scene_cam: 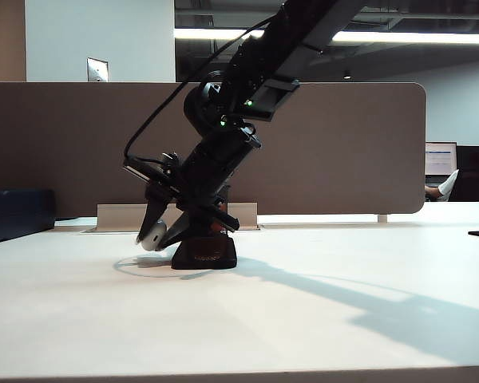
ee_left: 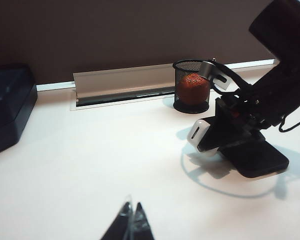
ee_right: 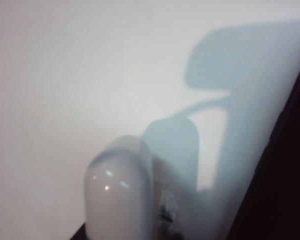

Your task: Find the wireless headphone case on the desktop and place it on the left side of the phone.

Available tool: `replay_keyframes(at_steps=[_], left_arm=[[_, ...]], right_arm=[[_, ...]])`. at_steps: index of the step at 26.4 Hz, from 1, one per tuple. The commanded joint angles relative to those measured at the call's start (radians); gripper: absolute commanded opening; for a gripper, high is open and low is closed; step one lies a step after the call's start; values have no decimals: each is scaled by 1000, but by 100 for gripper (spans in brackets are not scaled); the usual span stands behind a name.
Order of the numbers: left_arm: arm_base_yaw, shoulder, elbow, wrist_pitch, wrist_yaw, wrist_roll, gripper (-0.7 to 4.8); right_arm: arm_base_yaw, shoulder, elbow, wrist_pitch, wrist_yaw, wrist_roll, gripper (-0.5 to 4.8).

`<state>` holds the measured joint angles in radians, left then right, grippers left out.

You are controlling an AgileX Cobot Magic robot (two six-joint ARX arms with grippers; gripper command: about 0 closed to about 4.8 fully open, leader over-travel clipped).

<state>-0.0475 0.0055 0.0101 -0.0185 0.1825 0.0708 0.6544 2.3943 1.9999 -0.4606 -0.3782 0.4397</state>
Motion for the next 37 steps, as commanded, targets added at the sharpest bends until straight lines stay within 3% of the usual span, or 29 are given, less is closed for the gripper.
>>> replay_keyframes(at_steps=[1, 10, 24, 26, 29, 31, 37], left_arm=[[-1, 1, 2, 13, 5, 0, -5], [-1, 1, 2, 13, 5, 0, -5], [-1, 1, 2, 13, 5, 0, -5], [-1, 1, 2, 13, 5, 0, -5], [-1, 1, 2, 13, 5, 0, -5], [-1, 1, 2, 13, 5, 0, -5], [-1, 1, 2, 13, 5, 0, -5]], right_arm=[[2, -4, 3, 7, -6, 2, 125], [2, -6, 4, -36, -4, 6, 179], [-59, -92, 4, -41, 27, 2, 178], [-76, -117, 4, -48, 43, 1, 154], [-111, -168, 4, -67, 48, -25, 54], [-150, -241, 3, -104, 64, -113, -9], [-202, -400, 3, -187, 220, -266, -9]])
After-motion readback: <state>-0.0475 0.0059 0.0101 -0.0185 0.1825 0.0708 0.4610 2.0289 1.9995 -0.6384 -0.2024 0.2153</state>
